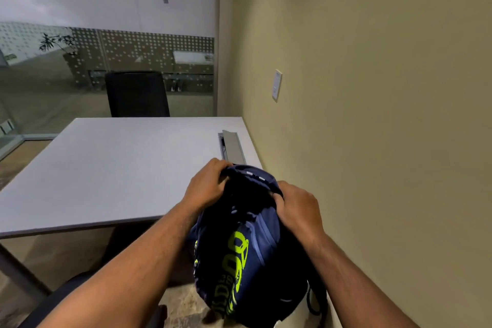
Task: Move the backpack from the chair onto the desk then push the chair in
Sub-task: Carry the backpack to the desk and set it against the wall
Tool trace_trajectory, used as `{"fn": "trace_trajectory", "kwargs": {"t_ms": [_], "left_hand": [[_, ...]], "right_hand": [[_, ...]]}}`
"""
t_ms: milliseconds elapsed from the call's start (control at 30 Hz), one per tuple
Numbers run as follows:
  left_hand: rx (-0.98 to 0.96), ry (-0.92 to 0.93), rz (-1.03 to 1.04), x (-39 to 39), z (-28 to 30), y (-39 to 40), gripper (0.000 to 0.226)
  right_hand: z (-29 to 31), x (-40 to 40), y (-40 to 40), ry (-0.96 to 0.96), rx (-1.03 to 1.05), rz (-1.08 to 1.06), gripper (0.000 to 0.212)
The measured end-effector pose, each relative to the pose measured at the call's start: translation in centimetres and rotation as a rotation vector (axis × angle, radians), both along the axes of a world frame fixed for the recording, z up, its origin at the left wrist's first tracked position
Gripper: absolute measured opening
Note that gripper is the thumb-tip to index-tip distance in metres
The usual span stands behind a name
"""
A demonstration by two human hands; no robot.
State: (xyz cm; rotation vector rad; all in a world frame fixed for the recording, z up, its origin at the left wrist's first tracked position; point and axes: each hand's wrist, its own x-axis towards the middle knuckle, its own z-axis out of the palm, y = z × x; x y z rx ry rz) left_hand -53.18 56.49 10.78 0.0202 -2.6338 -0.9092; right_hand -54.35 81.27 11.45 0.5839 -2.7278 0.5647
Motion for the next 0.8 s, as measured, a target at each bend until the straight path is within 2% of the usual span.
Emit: {"fn": "trace_trajectory", "kwargs": {"t_ms": [167,400,500,600,800], "left_hand": [[0.085,0.255,0.014,-8.9,3.3,-3.0,0.033],[-0.027,0.495,0.073,-20.7,10.6,-6.8,0.031],[-0.049,0.516,0.072,-24.9,12.7,-7.2,0.033],[-0.085,0.492,0.070,-28.6,13.8,-7.3,0.037],[-0.185,0.430,0.067,-34.8,13.2,-8.4,0.049]], "right_hand": [[6.0,-6.5,-3.9,0.153,-0.081,-0.010,0.028],[13.0,-15.2,-8.9,0.232,-0.298,-0.072,0.035],[13.7,-18.3,-10.2,0.226,-0.408,-0.096,0.034],[13.1,-20.7,-11.4,0.198,-0.538,-0.099,0.025],[10.0,-25.9,-14.3,0.117,-0.723,-0.097,0.012]]}}
